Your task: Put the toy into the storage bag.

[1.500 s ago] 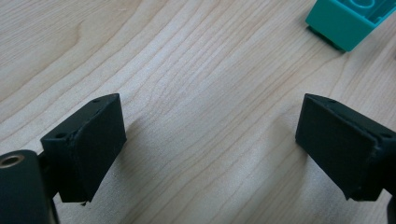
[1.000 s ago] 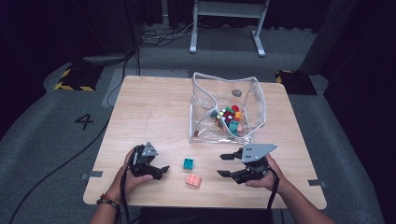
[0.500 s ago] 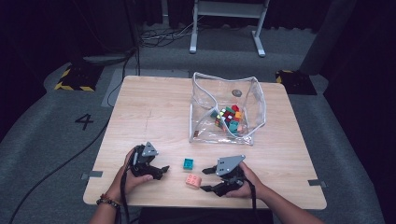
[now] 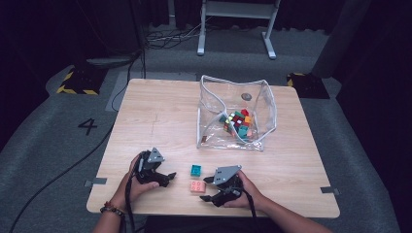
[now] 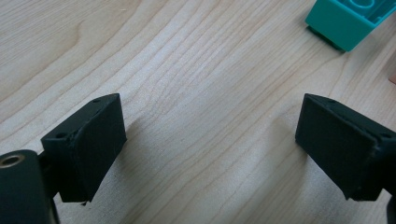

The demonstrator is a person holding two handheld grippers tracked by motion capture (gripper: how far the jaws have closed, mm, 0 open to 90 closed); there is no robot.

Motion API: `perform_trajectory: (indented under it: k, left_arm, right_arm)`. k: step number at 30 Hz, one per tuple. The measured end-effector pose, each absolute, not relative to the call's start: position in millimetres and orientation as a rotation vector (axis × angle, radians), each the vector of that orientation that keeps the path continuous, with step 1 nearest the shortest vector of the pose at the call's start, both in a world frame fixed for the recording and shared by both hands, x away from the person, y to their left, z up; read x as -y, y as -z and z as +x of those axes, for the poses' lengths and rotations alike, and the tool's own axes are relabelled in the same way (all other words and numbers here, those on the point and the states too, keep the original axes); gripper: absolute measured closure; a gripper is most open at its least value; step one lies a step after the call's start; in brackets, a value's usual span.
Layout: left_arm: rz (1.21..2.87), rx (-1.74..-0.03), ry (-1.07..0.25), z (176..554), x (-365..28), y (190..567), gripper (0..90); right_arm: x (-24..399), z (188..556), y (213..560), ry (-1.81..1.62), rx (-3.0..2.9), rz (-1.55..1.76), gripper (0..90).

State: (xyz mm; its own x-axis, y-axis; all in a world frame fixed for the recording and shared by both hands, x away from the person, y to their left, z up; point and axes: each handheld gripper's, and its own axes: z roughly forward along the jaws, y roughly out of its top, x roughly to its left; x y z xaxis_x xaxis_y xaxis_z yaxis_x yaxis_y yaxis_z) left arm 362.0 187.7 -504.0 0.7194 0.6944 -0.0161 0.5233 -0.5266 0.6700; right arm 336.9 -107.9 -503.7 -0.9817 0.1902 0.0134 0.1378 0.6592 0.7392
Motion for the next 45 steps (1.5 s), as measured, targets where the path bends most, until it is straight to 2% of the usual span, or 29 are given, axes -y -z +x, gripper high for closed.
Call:
perform_trajectory:
  k: [5, 9, 10, 11, 12, 13, 20, 31, 35, 45]
  left_arm:
    - [2.254, -0.919, -0.332, 362, -188, 504, 8.7]
    - [2.255, -0.919, -0.333, 362, -188, 504, 8.7]
    - [2.255, -0.918, -0.332, 362, -188, 504, 8.7]
    - [2.254, -0.918, -0.332, 362, -188, 504, 8.7]
    - [2.254, -0.919, -0.332, 362, -188, 504, 8.7]
    - [2.255, -0.918, -0.332, 362, -188, 504, 8.7]
    - [2.254, -0.918, -0.329, 362, -188, 504, 9.0]
    - [2.254, -0.917, -0.329, 362, -188, 504, 8.9]
    - [2.254, -0.917, -0.329, 362, -188, 504, 8.9]
    - [2.254, -0.918, -0.329, 362, -188, 504, 8.9]
  right_arm:
    - [98, 343, 503, -1.249, -2.803, 0.272, 35.1]
    - [90, 343, 505, -1.246, -2.796, 0.238, 39.4]
    - [90, 343, 505, -1.247, -2.796, 0.243, 42.9]
    - [92, 342, 504, -1.250, -2.795, 0.240, 53.3]
    - [93, 342, 504, -1.254, -2.793, 0.239, 58.5]
    - [95, 342, 503, -1.255, -2.791, 0.226, 59.2]
    - [110, 342, 500, -1.221, -2.797, 0.228, 59.3]
    - [165, 355, 480, -1.308, -2.723, 0.387, 59.3]
    - [183, 359, 480, -1.235, -2.709, 0.416, 59.3]
    - [272, 369, 470, -1.218, -2.555, 0.636, 59.3]
